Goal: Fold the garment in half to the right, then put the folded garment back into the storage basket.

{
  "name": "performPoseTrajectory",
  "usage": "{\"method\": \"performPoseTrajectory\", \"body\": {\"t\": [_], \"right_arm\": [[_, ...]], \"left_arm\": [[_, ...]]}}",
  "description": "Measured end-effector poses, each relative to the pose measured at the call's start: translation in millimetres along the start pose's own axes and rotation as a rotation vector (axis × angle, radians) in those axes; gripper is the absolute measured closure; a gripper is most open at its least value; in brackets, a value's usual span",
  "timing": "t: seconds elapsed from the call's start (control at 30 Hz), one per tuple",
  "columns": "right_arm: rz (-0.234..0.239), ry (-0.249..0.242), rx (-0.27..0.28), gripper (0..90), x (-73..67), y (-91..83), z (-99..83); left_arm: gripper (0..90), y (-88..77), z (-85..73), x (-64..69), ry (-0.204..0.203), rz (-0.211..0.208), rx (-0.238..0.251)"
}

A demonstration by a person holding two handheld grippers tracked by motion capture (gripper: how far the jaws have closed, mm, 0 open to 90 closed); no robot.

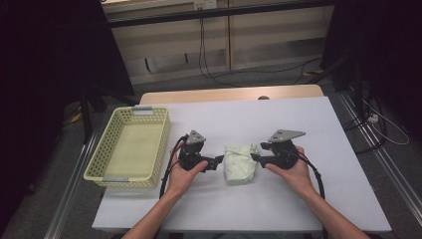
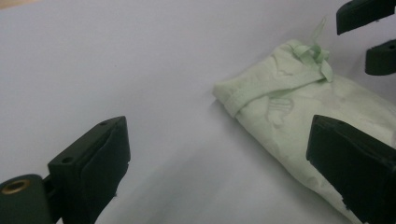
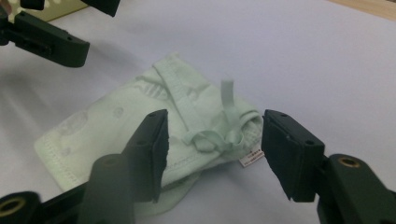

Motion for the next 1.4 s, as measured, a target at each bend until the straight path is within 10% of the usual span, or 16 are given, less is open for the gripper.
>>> {"method": "performPoseTrajectory", "body": {"t": [0.7, 1.4], "right_arm": [[0.068, -0.021, -0.052, 30.9, -12.3, -10.3, -0.1], [0.192, -0.088, -0.036, 47.1, -35.3, -12.2, -2.0]], "left_arm": [[6.6, -3.0, 1.5, -8.6, -0.015, 0.006, 0.004], [6.4, -3.2, -0.8, -5.3, -0.001, 0.007, -0.009]]}}
Point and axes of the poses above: each handheld gripper's, and its own axes: y roughly forward along the jaws, z roughly out of its top, x roughly to its right, the point moved 2 cm from there along y, roughly forward along the jaws, and after that the axes turned 12 degrees about x, right-handed, at the moved point
